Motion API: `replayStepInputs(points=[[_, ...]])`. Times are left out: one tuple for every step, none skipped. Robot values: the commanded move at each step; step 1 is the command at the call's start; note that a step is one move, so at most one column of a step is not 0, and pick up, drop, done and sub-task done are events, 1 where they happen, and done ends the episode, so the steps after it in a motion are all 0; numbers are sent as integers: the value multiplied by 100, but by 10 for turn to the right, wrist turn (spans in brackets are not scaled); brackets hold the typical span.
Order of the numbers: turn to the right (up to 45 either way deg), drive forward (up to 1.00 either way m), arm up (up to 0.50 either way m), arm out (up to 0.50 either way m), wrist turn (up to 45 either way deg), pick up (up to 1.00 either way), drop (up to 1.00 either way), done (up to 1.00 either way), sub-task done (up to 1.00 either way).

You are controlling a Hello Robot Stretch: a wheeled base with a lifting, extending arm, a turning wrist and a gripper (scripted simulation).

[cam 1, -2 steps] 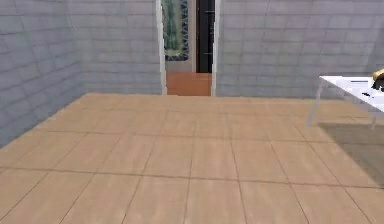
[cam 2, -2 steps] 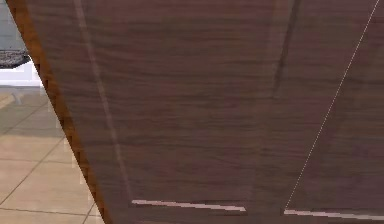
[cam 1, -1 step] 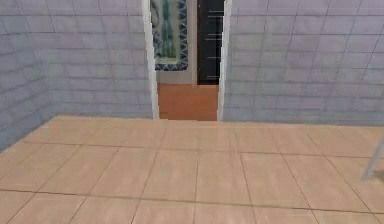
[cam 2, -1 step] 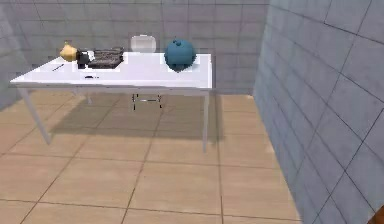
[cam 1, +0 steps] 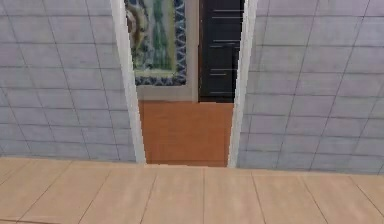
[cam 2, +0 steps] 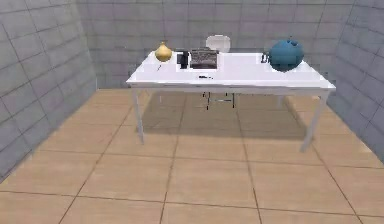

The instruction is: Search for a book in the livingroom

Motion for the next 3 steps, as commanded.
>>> replayStepInputs(points=[[0, 100, 0, 0, 0, 0, 0, 0, 0], [0, 80, 0, 0, 0, 0, 0, 0, 0], [450, 0, 0, 0, 0, 0, 0, 0, 0]])
